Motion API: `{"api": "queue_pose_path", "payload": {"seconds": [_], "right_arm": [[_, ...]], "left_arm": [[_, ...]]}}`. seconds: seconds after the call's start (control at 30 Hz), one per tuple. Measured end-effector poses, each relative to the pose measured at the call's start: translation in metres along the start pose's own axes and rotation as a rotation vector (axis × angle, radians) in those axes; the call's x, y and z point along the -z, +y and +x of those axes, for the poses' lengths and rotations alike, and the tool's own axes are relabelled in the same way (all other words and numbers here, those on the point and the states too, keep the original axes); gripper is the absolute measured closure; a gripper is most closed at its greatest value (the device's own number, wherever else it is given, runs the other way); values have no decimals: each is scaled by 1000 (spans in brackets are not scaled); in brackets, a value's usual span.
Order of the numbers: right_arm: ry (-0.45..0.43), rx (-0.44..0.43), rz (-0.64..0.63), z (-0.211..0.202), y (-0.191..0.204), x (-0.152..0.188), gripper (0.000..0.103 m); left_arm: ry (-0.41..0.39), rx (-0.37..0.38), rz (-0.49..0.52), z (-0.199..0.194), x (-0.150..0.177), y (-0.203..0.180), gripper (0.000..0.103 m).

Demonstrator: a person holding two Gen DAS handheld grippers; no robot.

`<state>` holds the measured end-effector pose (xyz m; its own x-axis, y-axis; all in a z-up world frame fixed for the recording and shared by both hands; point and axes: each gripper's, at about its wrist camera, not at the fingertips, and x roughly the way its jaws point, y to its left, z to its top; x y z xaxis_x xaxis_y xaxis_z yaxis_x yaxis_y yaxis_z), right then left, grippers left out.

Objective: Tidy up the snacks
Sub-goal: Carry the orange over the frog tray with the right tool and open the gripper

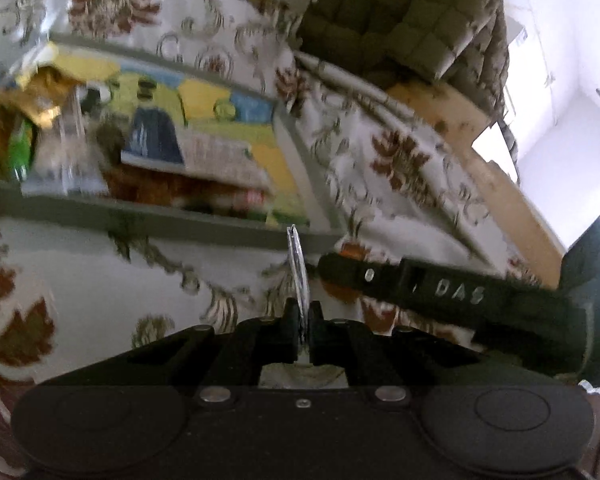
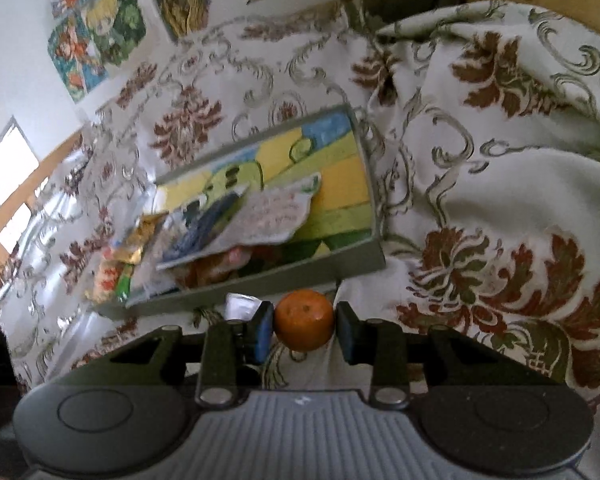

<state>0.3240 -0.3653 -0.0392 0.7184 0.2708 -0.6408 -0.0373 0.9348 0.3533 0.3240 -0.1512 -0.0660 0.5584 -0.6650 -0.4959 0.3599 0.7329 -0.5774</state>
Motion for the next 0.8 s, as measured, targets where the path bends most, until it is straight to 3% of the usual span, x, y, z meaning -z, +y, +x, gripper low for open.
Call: {"api": "queue_pose_path", "payload": {"seconds": [0.33,0.8], "right_arm": [[-55,15,-31,-2,7,-1,66],[-132,91,-218,-10,37,5,67]], "left_arm": [[-129,-25,34,-24,-28,-2,100],[-135,-31,39,-24,-30,1,100]]}}
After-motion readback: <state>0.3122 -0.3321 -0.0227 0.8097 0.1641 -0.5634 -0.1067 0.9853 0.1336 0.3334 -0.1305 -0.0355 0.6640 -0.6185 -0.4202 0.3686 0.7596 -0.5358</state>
